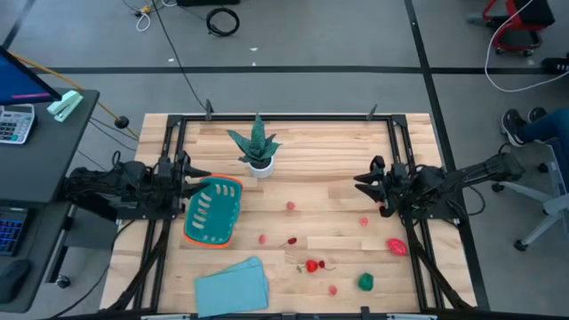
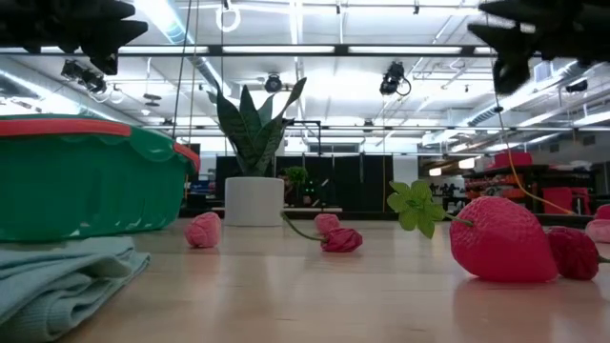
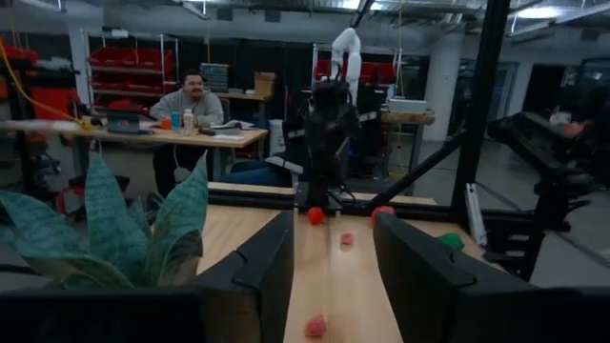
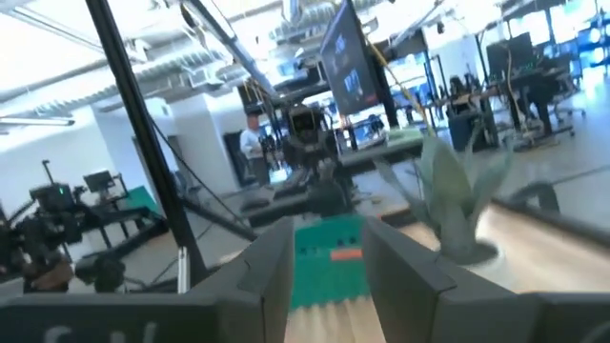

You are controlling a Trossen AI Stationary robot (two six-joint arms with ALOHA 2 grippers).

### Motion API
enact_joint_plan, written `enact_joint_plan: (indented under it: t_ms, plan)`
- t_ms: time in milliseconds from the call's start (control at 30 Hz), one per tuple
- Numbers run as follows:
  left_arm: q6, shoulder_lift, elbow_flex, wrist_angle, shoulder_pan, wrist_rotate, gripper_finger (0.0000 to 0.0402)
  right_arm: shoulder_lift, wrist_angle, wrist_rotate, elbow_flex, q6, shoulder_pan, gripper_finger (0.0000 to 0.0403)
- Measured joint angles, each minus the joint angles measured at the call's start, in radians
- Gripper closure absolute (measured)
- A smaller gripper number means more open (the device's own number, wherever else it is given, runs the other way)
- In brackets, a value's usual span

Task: Pick and placing Produce into tupperware
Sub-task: Put the red strawberry into the blue basket

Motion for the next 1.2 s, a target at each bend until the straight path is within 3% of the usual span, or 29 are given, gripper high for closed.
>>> enact_joint_plan:
  t_ms: [133, 267, 400, 533, 667, 867, 1200]
  plan:
    - [-0.006, 0.000, 0.000, 0.000, 0.000, -0.026, 0.0257, 0.059, -0.224, 0.005, 0.214, -0.112, 0.000, 0.0270]
    - [-0.026, 0.000, 0.000, 0.000, 0.000, -0.039, 0.0263, 0.205, -0.572, 0.083, 0.501, -0.117, 0.000, 0.0270]
    - [-0.033, 0.000, 0.000, 0.000, 0.000, -0.039, 0.0263, 0.421, -1.034, 0.118, 0.749, 0.038, 0.000, 0.0270]
    - [-0.033, 0.000, 0.000, 0.000, 0.000, -0.039, 0.0260, 0.632, -1.403, 0.043, 0.911, 0.265, 0.000, 0.0270]
    - [-0.032, 0.000, 0.000, 0.000, 0.000, -0.039, 0.0264, 0.804, -1.606, -0.092, 0.971, 0.420, 0.001, 0.0270]
    - [-0.026, 0.000, 0.000, 0.000, 0.000, -0.039, 0.0268, 0.989, -1.740, -0.213, 0.980, 0.476, -0.001, 0.0248]
    - [-0.025, 0.000, 0.000, 0.000, 0.000, -0.039, 0.0267, 1.105, -1.851, -0.233, 0.980, 0.441, -0.002, 0.0199]
